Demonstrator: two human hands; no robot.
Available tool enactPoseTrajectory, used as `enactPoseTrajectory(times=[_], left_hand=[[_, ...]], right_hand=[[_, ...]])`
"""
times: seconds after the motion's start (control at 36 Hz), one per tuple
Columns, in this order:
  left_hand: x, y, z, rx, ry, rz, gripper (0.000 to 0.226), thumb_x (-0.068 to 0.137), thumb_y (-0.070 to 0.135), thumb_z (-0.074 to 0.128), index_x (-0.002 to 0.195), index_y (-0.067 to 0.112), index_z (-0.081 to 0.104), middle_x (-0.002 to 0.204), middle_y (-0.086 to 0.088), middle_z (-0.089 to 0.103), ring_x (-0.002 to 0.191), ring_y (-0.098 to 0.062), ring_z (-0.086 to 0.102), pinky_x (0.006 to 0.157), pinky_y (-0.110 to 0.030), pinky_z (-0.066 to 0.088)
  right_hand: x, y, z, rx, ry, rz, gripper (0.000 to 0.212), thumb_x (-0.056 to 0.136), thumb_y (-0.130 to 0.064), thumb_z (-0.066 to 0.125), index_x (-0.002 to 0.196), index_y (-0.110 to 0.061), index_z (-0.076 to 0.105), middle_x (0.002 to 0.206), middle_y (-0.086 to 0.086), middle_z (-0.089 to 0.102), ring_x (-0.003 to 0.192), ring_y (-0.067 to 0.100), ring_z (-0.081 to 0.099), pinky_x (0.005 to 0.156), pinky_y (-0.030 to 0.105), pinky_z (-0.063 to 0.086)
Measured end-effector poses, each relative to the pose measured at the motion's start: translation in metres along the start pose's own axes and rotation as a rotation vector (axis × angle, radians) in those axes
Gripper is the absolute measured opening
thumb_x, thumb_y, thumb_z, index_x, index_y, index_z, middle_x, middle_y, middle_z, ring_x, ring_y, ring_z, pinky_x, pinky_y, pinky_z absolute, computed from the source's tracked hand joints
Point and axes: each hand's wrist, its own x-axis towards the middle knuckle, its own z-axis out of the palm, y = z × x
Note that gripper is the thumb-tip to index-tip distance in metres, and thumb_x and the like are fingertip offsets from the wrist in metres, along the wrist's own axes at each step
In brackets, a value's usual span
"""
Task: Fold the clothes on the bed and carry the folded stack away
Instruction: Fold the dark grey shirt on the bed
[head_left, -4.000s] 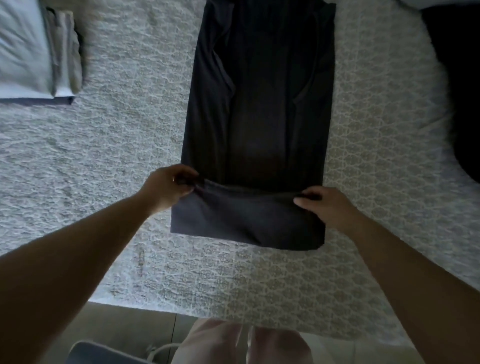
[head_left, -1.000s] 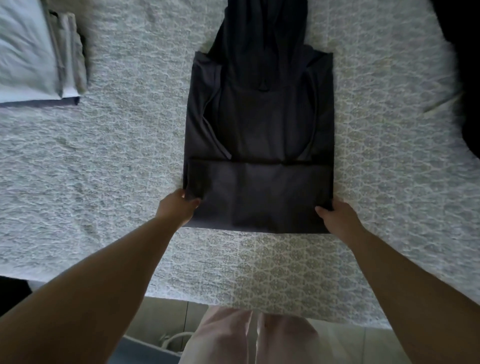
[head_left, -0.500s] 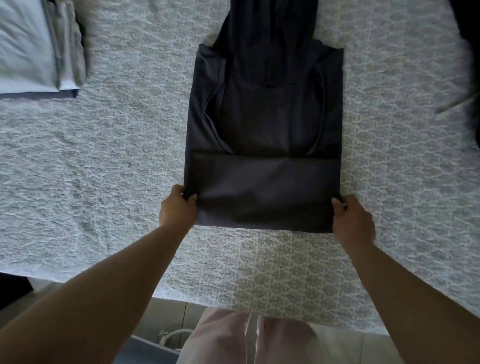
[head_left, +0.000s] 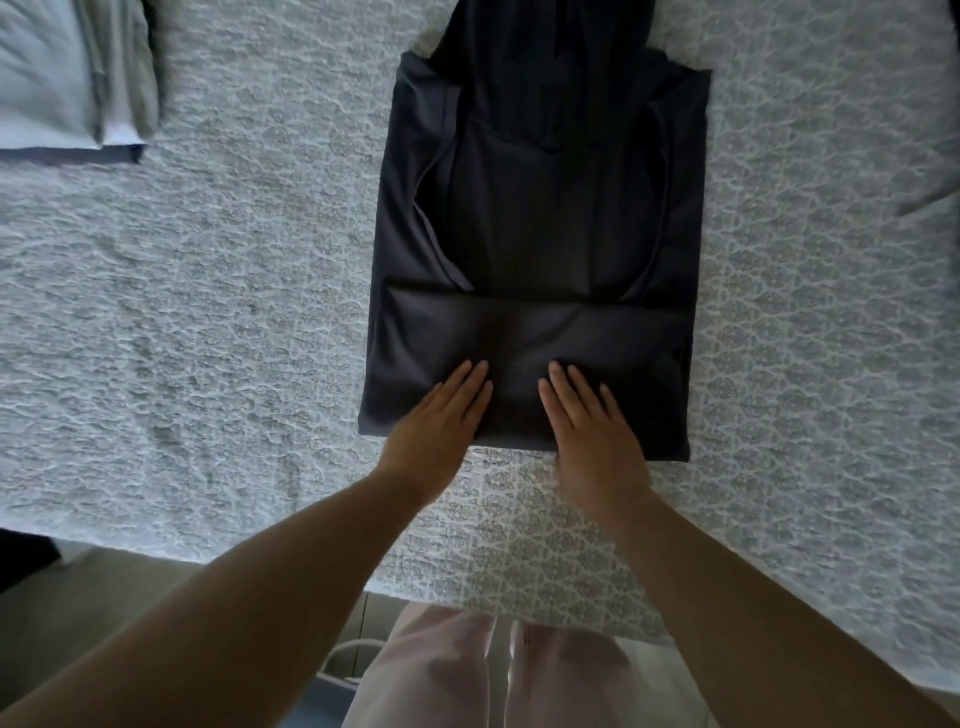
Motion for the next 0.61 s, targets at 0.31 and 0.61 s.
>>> enactPoseTrajectory(times=[0.31, 0.61], left_hand=[[-0.023, -0.061, -0.019, 0.116, -0.056, -0.243, 0.073, 0.095, 0.013, 0.037, 0.151, 0.015, -0.01, 0.159, -0.003, -0.016, 0.147, -0.017, -0.009, 0.118, -0.038, 0.007], [-0.028, -0.07, -0.056, 0.071, -0.129, -0.179, 0.065, 0.094, 0.005, 0.034, 0.152, 0.023, 0.012, 0.16, 0.005, 0.012, 0.146, -0.012, 0.014, 0.117, -0.035, 0.011]], right_hand=[[-0.018, 0.065, -0.028, -0.009, 0.008, 0.176, 0.063, 0.098, -0.016, 0.043, 0.151, -0.011, 0.01, 0.16, 0.004, 0.001, 0.147, 0.016, 0.006, 0.116, 0.027, 0.016], [-0.027, 0.074, -0.057, 0.01, 0.114, 0.179, 0.042, 0.083, -0.003, 0.061, 0.125, -0.005, 0.06, 0.111, 0.019, 0.067, 0.092, 0.036, 0.065, 0.077, 0.041, 0.047]])
